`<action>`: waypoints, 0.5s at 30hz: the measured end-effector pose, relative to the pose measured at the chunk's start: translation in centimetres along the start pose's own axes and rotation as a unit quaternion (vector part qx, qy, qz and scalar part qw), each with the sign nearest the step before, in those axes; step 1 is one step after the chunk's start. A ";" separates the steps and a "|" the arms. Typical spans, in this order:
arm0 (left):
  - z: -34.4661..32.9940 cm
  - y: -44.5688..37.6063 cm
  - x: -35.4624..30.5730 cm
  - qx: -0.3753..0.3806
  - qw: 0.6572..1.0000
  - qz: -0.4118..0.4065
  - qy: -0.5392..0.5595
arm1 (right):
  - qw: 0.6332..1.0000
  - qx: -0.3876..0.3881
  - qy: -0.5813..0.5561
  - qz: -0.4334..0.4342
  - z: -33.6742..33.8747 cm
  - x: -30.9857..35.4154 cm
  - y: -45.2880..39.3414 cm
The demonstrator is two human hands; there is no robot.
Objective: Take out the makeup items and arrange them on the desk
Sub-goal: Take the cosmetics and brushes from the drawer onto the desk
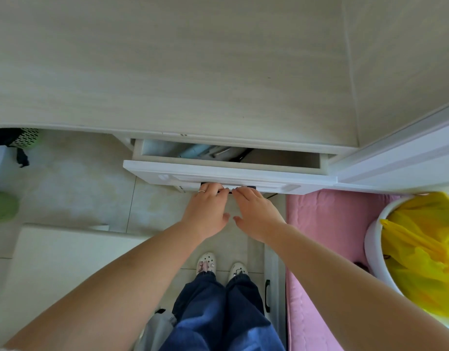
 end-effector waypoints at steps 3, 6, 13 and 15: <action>-0.6 1.7 -0.2 0.004 1.000 -0.001 0.007 | 1.000 0.007 0.000 0.003 -0.9 0.4 1.6; -1.6 3.6 -0.4 0.011 1.000 -0.003 0.011 | 1.000 0.016 -0.008 0.003 -2.0 0.6 3.3; -3.4 7.6 -0.8 0.035 0.999 -0.007 0.022 | 0.999 0.036 -0.027 0.009 -4.3 1.4 7.0; -3.9 8.6 -0.7 0.039 0.999 -0.004 0.030 | 0.999 0.042 -0.028 0.012 -4.8 1.6 7.8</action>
Point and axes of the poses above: each hand's wrist, its own y-axis away from the middle knuckle, its own z-axis out of the back of the hand, x = y × z, the point moved 7 cm from there along -y, towards the middle knuckle, and after that the axes turned 5 degrees about -x, right-handed, at the moved point
